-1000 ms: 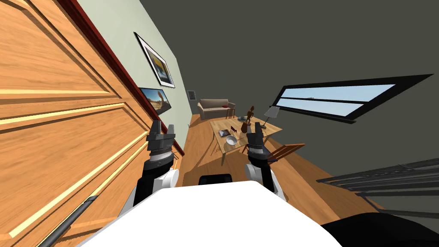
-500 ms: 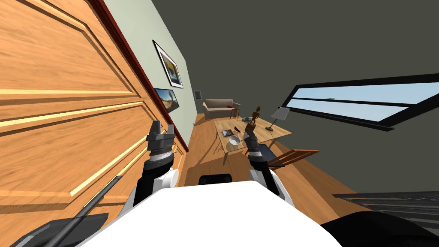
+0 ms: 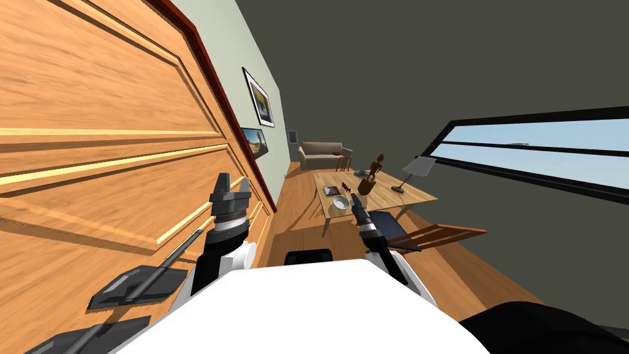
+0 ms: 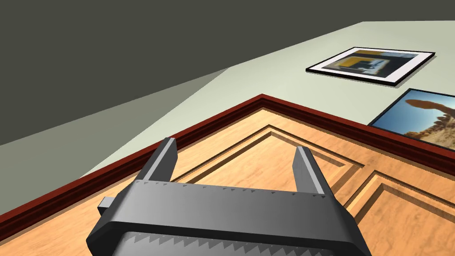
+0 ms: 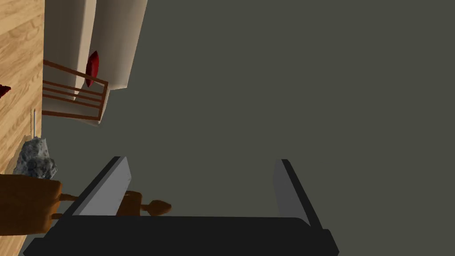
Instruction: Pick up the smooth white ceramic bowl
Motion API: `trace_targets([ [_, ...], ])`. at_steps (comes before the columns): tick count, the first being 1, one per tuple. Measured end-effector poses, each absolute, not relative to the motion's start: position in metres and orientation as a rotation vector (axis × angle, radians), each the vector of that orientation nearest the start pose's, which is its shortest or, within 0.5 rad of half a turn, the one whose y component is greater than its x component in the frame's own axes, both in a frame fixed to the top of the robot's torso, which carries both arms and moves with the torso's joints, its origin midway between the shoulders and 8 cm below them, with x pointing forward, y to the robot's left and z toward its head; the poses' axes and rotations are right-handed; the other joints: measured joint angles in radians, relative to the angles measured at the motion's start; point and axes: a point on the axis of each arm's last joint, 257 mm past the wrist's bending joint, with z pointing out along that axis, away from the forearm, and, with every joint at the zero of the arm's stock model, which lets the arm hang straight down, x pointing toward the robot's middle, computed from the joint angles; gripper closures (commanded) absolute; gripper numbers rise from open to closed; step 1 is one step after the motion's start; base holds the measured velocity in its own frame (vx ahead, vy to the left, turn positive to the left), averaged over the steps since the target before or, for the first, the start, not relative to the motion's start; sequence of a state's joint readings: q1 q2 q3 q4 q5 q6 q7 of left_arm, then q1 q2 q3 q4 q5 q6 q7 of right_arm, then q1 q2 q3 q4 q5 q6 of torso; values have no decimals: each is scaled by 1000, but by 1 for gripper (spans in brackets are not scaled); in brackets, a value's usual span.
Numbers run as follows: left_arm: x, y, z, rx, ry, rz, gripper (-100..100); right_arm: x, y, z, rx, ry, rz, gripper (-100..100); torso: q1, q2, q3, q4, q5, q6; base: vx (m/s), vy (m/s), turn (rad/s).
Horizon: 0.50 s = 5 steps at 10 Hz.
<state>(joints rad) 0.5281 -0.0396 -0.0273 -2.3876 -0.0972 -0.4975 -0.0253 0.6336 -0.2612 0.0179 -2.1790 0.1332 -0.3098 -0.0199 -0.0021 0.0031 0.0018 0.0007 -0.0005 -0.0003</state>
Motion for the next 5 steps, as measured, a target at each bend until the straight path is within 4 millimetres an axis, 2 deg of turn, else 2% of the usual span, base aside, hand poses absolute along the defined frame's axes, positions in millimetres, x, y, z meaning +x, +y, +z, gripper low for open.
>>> trace_targets([
  [1, 322, 263, 62, -556, 585, -1246, 0, 360, -283, -147, 738, 1255, 1019, -100, 0, 1, 1, 0, 0, 0, -56, -11, 196],
  [2, 322, 263, 62, -557, 585, -1245, 0, 359, -288, -161, 753, 1297, 991, -100, 0, 0, 0, 0, 0, 0, -57, -14, 377],
  [3, 322, 263, 62, -556, 585, -1246, 0, 353, -292, -185, 775, 1359, 947, -100, 0, 1, 0, 0, 0, 0, -40, -23, 138],
  [4, 322, 263, 62, -557, 585, -1245, 0, 352, -296, -197, 786, 1394, 921, -100, -1, 0, 0, 0, 0, 1, -42, -22, 337],
  [5, 322, 263, 62, -556, 585, -1246, 0, 343, -305, -220, 805, 1457, 871, -100, -1, 0, 0, 0, 0, 0, -36, -22, 173],
])
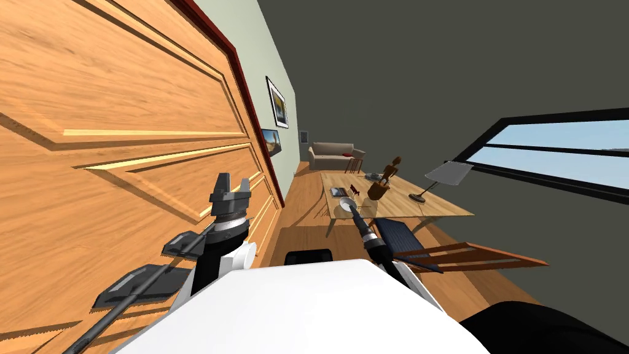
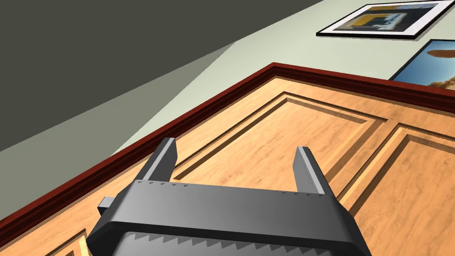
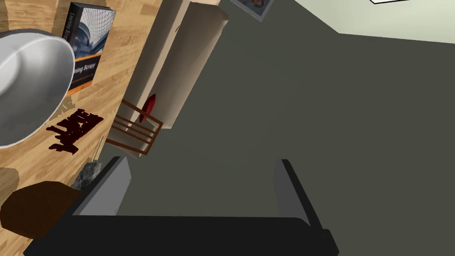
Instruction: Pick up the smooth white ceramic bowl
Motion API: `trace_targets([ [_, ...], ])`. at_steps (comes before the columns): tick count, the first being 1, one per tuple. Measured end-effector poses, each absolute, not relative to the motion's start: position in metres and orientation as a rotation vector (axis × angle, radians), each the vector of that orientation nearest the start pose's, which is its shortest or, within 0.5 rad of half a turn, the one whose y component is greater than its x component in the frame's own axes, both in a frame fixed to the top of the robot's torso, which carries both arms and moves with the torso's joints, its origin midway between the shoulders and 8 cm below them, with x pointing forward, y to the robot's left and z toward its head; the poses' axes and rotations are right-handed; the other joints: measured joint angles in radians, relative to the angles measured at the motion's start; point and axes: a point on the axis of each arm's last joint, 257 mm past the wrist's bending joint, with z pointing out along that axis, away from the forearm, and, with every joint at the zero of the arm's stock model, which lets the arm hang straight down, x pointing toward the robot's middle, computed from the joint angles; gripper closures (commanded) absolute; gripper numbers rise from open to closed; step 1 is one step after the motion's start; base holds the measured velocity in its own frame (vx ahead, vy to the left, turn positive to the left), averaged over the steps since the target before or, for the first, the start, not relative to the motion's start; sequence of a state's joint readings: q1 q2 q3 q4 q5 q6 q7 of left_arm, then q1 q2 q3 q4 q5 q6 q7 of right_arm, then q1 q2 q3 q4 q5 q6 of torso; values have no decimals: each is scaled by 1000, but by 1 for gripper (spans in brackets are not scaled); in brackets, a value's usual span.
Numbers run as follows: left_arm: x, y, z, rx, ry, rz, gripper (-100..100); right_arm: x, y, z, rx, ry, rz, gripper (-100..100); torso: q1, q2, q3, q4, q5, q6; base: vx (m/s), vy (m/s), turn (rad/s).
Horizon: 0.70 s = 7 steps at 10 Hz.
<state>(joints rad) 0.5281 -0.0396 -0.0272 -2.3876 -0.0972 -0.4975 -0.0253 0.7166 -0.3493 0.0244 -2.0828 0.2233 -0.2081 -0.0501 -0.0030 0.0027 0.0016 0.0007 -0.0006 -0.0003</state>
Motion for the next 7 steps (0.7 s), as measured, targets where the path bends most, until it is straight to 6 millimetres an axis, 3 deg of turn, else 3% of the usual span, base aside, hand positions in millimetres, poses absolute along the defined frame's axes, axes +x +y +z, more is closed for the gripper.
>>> trace_targets([
  [3, 322, 263, 62, -557, 585, -1245, 0, 327, -329, -262, 846, 1583, 758, -100, 0, 0, 0, 0, 0, 1, -46, -19, 267],
  [4, 322, 263, 62, -556, 585, -1245, 0, 317, -336, -289, 861, 1645, 698, -100, 0, 0, 0, 0, 0, 0, -43, -12, 178],
  [5, 322, 263, 62, -557, 585, -1245, 0, 309, -342, -296, 866, 1679, 663, -100, 0, 0, 0, 0, 0, 1, -56, -10, 348],
  [7, 322, 263, 62, -557, 585, -1245, 0, 290, -371, -327, 889, 1769, 559, -100, 0, 0, 0, 0, 0, 1, -48, -26, 271],
])
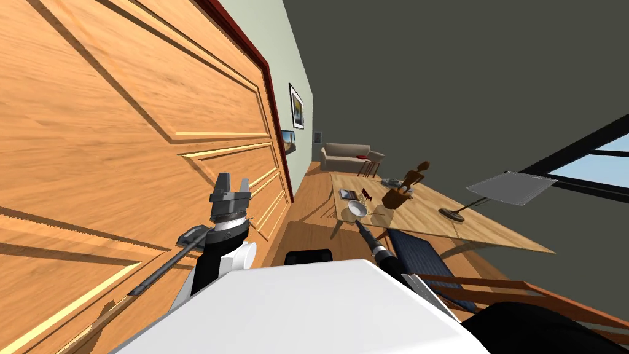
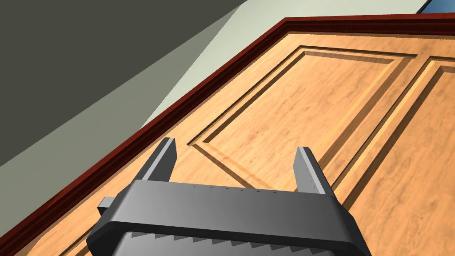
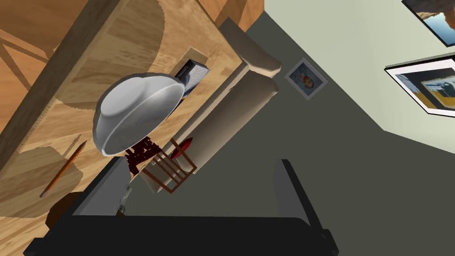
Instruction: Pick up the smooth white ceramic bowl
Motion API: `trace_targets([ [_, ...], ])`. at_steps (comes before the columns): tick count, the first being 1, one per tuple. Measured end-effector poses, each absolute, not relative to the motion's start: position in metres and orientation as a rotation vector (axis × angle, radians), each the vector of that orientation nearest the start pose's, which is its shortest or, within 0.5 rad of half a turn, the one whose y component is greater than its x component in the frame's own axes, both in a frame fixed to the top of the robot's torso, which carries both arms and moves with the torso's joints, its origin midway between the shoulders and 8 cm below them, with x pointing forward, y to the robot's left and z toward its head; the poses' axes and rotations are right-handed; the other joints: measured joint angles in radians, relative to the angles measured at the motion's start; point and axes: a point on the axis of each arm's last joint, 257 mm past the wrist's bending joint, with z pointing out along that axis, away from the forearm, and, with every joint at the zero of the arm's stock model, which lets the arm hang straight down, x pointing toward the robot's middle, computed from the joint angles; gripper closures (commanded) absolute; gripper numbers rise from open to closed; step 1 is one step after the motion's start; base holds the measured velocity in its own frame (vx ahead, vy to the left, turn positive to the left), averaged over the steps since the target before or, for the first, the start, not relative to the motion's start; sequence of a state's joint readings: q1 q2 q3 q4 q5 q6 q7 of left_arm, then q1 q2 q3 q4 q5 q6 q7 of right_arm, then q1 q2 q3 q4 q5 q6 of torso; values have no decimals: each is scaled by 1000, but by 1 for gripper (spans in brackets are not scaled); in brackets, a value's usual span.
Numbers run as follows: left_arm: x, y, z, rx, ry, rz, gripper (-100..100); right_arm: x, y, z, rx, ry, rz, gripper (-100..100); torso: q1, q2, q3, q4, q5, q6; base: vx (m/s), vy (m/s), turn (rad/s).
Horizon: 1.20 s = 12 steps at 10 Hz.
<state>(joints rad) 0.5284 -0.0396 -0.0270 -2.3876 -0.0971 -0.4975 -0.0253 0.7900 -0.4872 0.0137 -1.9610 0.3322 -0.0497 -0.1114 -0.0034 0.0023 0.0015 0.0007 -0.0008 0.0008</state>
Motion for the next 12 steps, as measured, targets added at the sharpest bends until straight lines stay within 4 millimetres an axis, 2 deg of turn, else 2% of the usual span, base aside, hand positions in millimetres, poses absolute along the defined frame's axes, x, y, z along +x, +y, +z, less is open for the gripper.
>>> trace_targets([
  [1, 322, 263, 62, -556, 585, -1245, 0, 280, -380, -346, 891, 1825, 499, -100, -1, 0, 0, 0, 0, -1, -41, -26, 220],
  [2, 322, 263, 62, -557, 585, -1245, 0, 267, -388, -356, 897, 1859, 456, -100, 0, 0, 0, 0, 0, 0, -56, -20, 291],
  [3, 322, 263, 62, -556, 585, -1245, 0, 249, -398, -373, 897, 1913, 391, -100, 0, 0, 0, 0, 0, -1, -84, -32, 465],
  [4, 322, 263, 62, -556, 585, -1245, 0, 224, -416, -391, 898, 1984, 304, -100, -1, 2, 1, 0, 0, -1, -70, -28, 327],
  [6, 322, 263, 62, -556, 585, -1245, 0, 195, -444, -407, 876, 2075, 175, -100, -2, 1, 1, 0, 0, -1, -63, -25, 316],
  [8, 322, 263, 62, -556, 585, -1245, 0, 162, -462, -422, 855, 2148, 63, -100, -1, 1, 0, 0, 0, -1, -59, -14, 286],
  [10, 322, 263, 62, -556, 585, -1245, 0, 141, -480, -442, 809, 2222, -50, -100, -2, 0, 0, 0, 0, -1, -58, -24, 294],
  [12, 322, 263, 62, -557, 585, -1245, 0, 113, -503, -450, 763, 2289, -166, -100, -2, 0, 0, 0, 0, -1, -58, -18, 287],
])
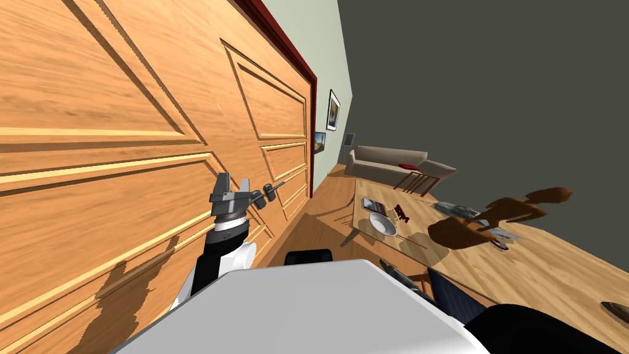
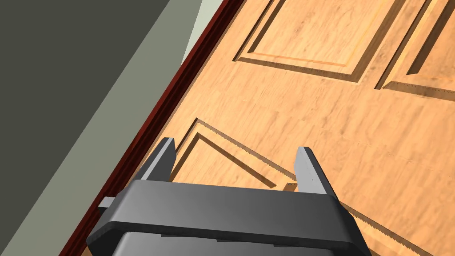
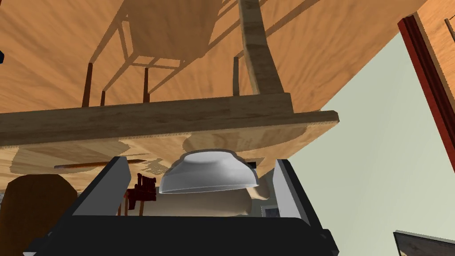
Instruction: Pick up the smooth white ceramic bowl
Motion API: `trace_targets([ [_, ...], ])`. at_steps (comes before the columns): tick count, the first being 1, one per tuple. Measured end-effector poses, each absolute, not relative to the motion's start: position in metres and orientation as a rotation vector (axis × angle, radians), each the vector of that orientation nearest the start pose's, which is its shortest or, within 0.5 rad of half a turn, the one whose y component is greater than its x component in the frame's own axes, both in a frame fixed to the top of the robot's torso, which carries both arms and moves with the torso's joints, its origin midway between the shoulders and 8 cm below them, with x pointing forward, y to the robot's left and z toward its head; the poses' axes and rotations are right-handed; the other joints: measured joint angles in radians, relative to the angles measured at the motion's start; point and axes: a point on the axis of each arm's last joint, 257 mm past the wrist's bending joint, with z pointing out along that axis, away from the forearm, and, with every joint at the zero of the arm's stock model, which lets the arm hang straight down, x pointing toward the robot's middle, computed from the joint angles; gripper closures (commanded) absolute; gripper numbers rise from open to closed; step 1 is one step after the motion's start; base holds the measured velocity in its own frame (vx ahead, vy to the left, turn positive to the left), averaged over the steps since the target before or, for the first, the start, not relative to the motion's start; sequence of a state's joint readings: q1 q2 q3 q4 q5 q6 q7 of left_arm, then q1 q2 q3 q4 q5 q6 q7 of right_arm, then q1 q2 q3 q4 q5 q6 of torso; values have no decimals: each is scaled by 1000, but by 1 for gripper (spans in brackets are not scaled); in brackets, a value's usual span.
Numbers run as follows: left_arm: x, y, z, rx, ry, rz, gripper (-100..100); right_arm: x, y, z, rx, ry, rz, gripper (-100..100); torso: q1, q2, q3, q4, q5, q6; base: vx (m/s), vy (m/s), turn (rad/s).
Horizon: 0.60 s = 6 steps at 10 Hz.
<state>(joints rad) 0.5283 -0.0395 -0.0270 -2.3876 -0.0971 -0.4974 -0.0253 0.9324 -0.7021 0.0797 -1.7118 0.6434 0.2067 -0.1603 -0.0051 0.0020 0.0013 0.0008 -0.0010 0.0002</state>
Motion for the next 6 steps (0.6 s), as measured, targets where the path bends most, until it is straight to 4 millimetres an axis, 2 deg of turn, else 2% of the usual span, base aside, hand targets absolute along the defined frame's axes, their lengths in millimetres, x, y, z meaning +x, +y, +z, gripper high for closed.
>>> trace_targets([
  [2, 322, 263, 62, -557, 585, -1245, 0, 81, -526, -453, 707, 2349, -273, -100, 0, 0, 0, 0, 0, 0, -62, -24, 286],
  [3, 322, 263, 62, -557, 585, -1245, 0, 74, -535, -453, 675, 2370, -316, -100, -1, 0, 0, 0, 0, 1, -73, -20, 465],
  [4, 322, 263, 62, -556, 585, -1245, 0, 58, -547, -455, 639, 2404, -378, -100, -1, 0, 0, 0, 0, 0, -56, -30, 174],
  [6, 322, 263, 62, -557, 585, -1245, 0, 37, -565, -453, 554, 2455, -473, -100, -1, 0, 0, 0, 0, 0, -57, -20, 242],
])
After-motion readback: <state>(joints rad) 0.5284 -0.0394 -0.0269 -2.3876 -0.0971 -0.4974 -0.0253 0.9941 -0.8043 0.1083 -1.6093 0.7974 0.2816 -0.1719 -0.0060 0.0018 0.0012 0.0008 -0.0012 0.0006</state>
